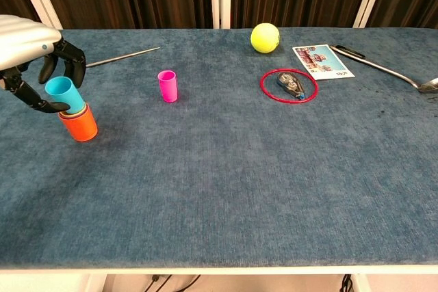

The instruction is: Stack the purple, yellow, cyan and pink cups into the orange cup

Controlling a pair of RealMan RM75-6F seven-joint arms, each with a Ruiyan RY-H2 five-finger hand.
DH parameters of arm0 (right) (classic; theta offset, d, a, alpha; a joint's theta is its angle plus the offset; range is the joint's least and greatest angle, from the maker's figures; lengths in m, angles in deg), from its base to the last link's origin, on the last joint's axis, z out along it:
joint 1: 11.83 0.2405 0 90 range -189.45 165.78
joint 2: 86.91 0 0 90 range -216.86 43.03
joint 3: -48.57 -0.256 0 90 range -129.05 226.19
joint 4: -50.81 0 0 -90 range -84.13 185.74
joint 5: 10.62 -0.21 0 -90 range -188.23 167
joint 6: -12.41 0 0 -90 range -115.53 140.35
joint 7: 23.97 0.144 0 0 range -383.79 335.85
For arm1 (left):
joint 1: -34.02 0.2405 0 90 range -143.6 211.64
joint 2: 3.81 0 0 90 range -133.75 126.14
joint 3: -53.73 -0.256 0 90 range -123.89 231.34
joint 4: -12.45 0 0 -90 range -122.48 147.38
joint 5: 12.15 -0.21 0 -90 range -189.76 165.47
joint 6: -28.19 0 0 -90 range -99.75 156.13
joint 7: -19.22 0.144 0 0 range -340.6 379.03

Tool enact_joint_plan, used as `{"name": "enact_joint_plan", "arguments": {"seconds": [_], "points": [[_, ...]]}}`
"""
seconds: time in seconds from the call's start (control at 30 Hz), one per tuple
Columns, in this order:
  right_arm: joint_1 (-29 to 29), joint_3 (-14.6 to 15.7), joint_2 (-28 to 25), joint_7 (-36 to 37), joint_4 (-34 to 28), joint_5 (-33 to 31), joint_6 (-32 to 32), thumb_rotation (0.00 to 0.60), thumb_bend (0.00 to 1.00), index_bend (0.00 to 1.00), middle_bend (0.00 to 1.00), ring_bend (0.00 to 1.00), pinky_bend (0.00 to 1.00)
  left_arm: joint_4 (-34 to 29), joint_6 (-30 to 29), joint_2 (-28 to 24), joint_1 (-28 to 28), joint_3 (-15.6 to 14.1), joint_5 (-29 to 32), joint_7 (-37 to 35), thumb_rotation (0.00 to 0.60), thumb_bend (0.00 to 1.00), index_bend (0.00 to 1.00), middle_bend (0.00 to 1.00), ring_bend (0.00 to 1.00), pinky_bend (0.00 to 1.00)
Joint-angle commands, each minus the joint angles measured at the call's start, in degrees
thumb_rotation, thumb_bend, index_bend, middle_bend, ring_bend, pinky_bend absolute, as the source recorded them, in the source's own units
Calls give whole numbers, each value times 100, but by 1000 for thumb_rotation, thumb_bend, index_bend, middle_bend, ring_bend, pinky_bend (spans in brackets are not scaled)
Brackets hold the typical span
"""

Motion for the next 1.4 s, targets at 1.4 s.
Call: {"name": "enact_joint_plan", "arguments": {"seconds": [1.4], "points": [[-60, -13, -47, 281, 158, -26, -97, 600, 312, 0, 0, 0, 0, 1837, 1690, 1547, -1709, 1000, 1469, -78, 600, 239, 165, 213, 209, 183]]}}
